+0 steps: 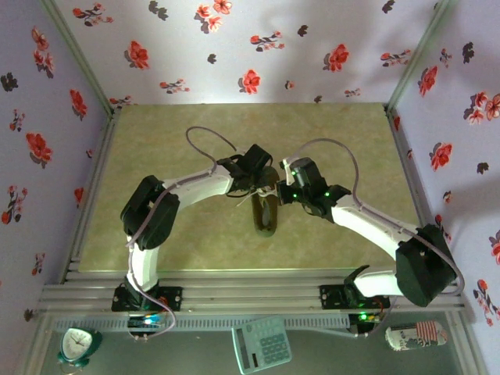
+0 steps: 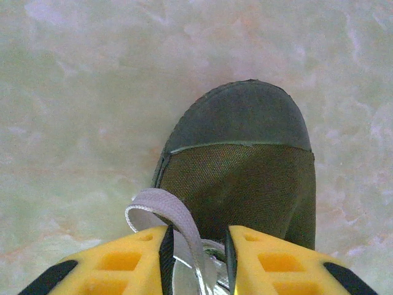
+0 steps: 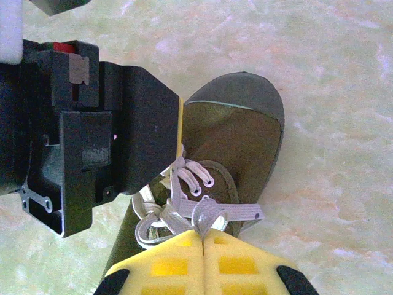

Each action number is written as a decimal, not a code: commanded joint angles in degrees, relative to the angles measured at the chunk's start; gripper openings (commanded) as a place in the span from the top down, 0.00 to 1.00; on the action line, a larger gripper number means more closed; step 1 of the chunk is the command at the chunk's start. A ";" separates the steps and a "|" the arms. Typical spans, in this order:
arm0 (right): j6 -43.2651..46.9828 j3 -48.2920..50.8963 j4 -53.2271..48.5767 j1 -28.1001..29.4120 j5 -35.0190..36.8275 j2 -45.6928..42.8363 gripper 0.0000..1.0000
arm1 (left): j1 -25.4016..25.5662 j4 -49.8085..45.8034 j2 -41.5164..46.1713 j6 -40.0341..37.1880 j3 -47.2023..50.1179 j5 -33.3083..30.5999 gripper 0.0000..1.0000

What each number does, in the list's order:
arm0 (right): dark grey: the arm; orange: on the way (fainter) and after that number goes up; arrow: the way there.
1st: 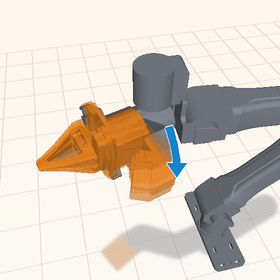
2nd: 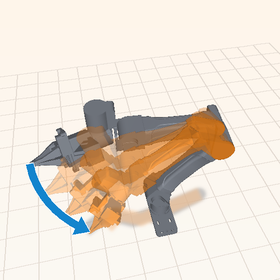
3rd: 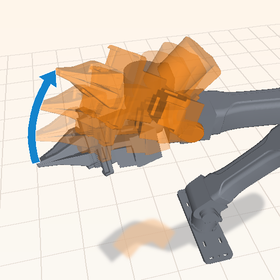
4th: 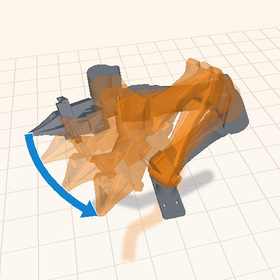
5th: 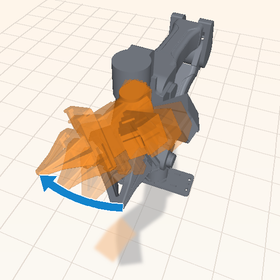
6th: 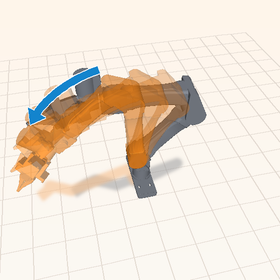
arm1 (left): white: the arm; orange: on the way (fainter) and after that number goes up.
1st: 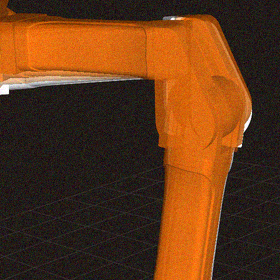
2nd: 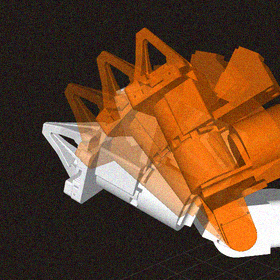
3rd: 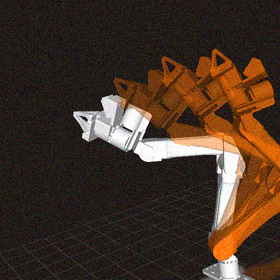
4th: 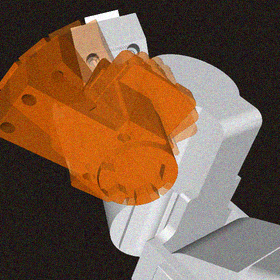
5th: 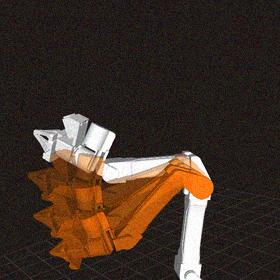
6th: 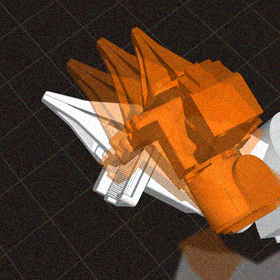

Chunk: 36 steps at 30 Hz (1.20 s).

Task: Tie the shoes

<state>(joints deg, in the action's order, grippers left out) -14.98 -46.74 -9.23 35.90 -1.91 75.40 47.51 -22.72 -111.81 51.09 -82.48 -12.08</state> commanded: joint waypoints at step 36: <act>2.42 -0.88 -8.56 -0.53 7.62 3.62 1.00 | -4.50 15.16 15.07 -8.23 12.40 20.33 1.00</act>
<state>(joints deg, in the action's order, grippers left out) -13.47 -45.93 -16.16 35.81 3.60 78.04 43.92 -10.63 -99.02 46.52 -72.16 0.16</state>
